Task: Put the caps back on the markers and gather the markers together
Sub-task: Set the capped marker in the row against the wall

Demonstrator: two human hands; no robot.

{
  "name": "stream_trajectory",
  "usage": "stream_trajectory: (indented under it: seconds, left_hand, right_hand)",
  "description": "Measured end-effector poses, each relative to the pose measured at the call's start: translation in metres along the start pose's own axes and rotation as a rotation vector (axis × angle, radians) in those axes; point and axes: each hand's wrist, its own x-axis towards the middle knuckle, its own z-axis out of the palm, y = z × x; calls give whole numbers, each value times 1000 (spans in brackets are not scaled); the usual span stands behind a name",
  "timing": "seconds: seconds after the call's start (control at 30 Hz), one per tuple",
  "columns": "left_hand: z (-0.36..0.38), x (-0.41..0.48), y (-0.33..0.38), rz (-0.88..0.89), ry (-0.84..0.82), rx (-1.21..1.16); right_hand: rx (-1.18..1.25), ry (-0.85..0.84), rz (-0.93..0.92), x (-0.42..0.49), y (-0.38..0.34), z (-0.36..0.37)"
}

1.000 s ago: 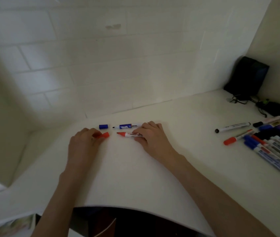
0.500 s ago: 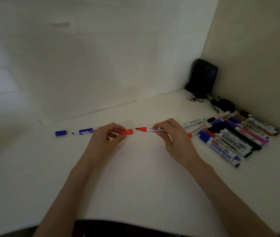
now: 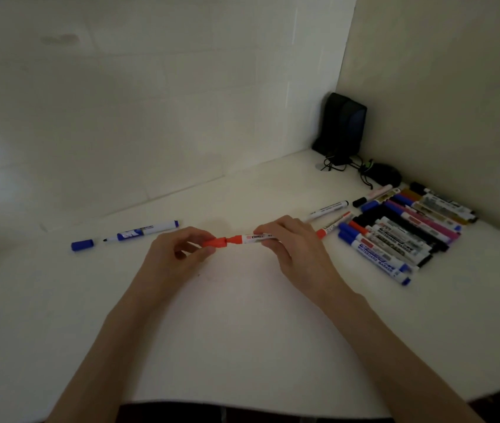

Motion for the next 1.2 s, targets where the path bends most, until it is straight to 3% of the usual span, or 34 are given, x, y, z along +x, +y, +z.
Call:
stream_trajectory:
  seconds: [0.3,0.63,0.97,1.2]
  left_hand:
    - [11,-2,8,10,0,-32]
    - [25,-6,18,63,60,-37]
    - [35,-2,16,203,40,122]
    - [33,-5,14,190,59,127]
  right_hand:
    - [157,-24,11,-5,-10,11]
    - [139,53,41,-12,-8,14]
    - [85,-193,107,-10,7,-20]
    - [-159,-329,349,-40,32,-71]
